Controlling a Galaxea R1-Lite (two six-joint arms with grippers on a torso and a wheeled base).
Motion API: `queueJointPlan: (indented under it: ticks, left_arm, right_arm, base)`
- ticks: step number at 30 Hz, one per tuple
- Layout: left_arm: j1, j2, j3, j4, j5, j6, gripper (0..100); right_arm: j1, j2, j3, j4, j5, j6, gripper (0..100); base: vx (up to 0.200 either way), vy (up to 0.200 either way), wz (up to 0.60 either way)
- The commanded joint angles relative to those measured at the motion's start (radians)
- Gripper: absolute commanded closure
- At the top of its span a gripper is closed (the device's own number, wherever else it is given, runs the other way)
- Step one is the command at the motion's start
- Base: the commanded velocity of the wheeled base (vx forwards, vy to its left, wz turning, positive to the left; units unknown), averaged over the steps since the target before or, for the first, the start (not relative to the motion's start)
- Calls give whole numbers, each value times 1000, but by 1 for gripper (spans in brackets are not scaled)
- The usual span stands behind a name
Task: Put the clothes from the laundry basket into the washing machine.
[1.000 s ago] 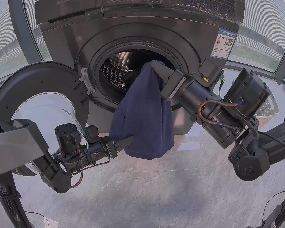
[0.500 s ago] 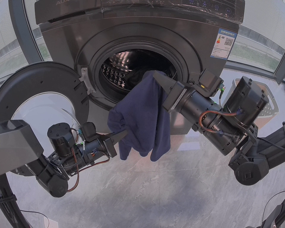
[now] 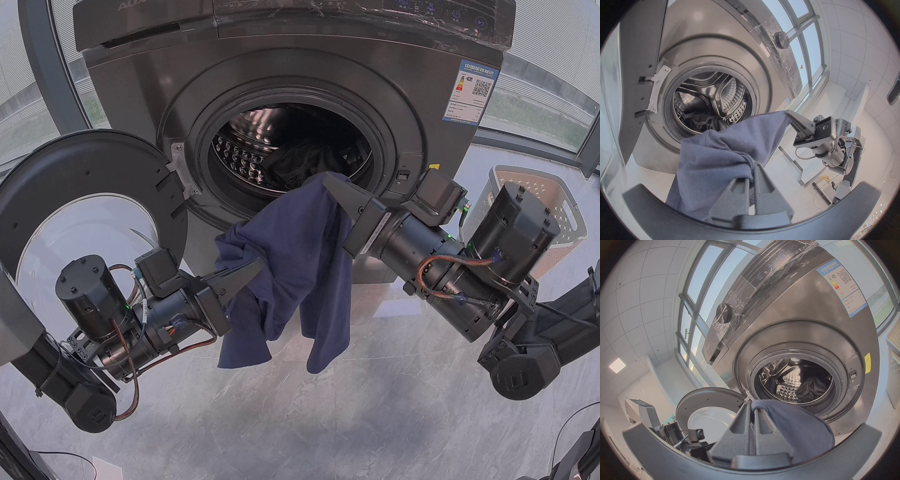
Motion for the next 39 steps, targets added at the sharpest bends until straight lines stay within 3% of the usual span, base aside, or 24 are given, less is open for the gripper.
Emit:
queueJointPlan:
  ticks: [1, 2, 9, 12, 19, 24, 33, 39]
  left_arm:
    - [-5, -51, 22, -7, 0, 1, 100]
    - [-7, -70, 25, -11, 0, -1, 100]
    - [-10, -119, -14, 5, 2, -5, 100]
    - [-10, -113, -44, 6, 26, -5, 100]
    - [-31, -105, -112, 39, 62, -5, 100]
    - [-33, -105, -156, 75, 83, -5, 100]
    - [-42, -119, -278, 187, 114, -2, 100]
    - [-70, -116, -348, 247, 152, 2, 100]
  right_arm:
    - [-14, 10, 0, -1, -1, 0, 100]
    - [-26, 17, 2, 1, -1, 0, 0]
    - [-72, 83, 74, -15, 1, -17, 0]
    - [-61, 106, 186, -79, 13, -60, 0]
    - [-58, 178, 304, -165, 51, -118, 0]
    - [-57, 220, 307, -240, 59, -160, 0]
    - [-34, 230, 295, -242, 61, -163, 0]
    - [29, 273, 275, -242, 70, -161, 0]
  base:
    - [0, 0, 0]
    - [0, 0, 0]
    - [0, 0, 0]
    - [0, 0, 0]
    - [0, 0, 0]
    - [0, 0, 0]
    - [0, 0, 0]
    - [0, 0, 0]
